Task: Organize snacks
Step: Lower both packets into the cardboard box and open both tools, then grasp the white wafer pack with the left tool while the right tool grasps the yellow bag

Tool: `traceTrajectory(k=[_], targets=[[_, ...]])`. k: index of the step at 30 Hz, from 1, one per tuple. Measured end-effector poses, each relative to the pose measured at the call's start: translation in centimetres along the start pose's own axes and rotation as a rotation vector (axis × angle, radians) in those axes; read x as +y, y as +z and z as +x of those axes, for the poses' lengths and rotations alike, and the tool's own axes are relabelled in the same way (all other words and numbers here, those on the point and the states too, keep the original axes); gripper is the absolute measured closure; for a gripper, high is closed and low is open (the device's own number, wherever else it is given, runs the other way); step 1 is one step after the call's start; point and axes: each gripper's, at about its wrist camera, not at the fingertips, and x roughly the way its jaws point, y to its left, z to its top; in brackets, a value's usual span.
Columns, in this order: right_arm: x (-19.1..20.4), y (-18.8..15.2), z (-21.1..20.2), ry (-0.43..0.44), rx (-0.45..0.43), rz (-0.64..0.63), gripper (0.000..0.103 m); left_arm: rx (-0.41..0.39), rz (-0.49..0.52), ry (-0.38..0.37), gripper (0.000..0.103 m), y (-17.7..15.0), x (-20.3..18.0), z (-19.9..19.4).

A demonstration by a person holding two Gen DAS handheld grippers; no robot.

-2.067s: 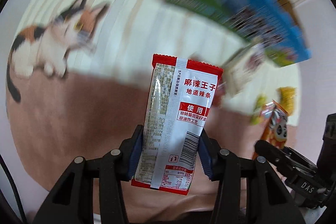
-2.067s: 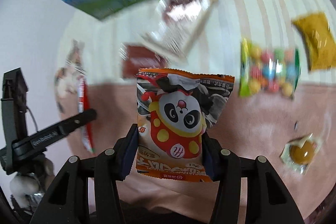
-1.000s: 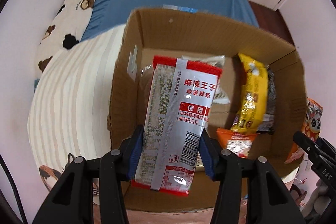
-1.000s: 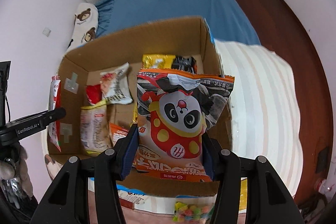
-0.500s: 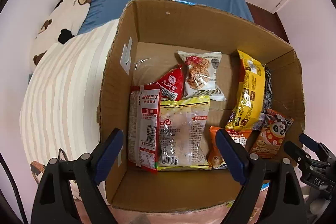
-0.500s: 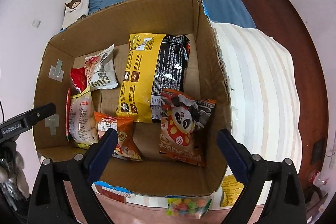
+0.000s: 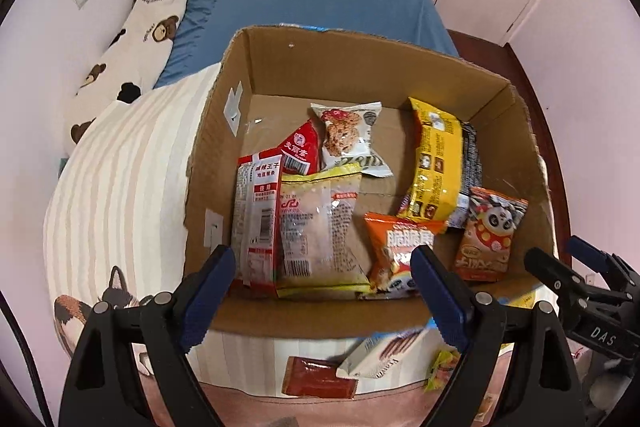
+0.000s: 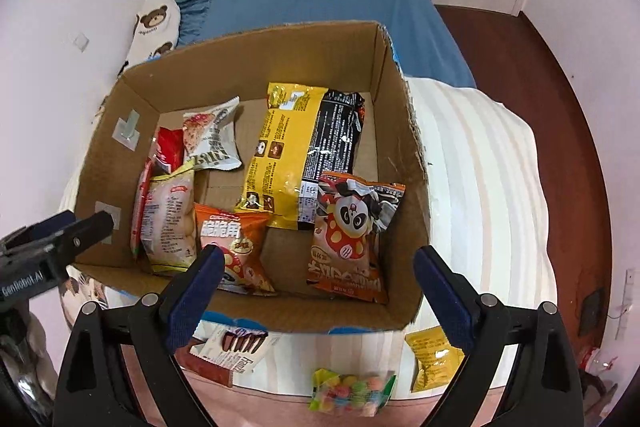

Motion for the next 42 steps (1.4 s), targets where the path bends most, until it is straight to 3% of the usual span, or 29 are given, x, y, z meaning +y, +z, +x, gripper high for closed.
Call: traceTrajectory(k=[12,18,21,26,31,35,42], targets=[[1.1,-2.8,-7.2,0.011,-0.156,-0.018,0.005,-0.167,0.038,0.016,0.013,-3.6,-1.3,-6.3],[1.1,-5.0,-10.0,0.058,-0.189,-0.004,0.006,-0.192,0.019,-0.007,0.013,-5.6,-0.9,-8.4],[-0.7,-6.9,-10.5,0.077,-0.178,0.046,0.005,-0.185,-0.006,0.000,0.013,-7.2,-0.2,-8.3],[-6.0,-9.4,-7.8,0.055,-0.099,0.171,0.005,-0.115,0.018,0.054,0.013,-9.4,-0.4,-4.6],[-11.5,-11.2,-2.2,0.004,0.034,0.267,0.005,0.003,0.132,0.090,0.013,-11.0,-3.3,1.6],[-13.2,-11.9,2.3,-0.041,0.123,0.243,0.005,0.105,0.260,0.119,0.014,-12.0,-6.8,6.8],[-13.6,-12.4,7.4,-0.118,0.210,0.134,0.005,0.172,0.436,0.165,0.014,-12.6,-11.4,12.5]])
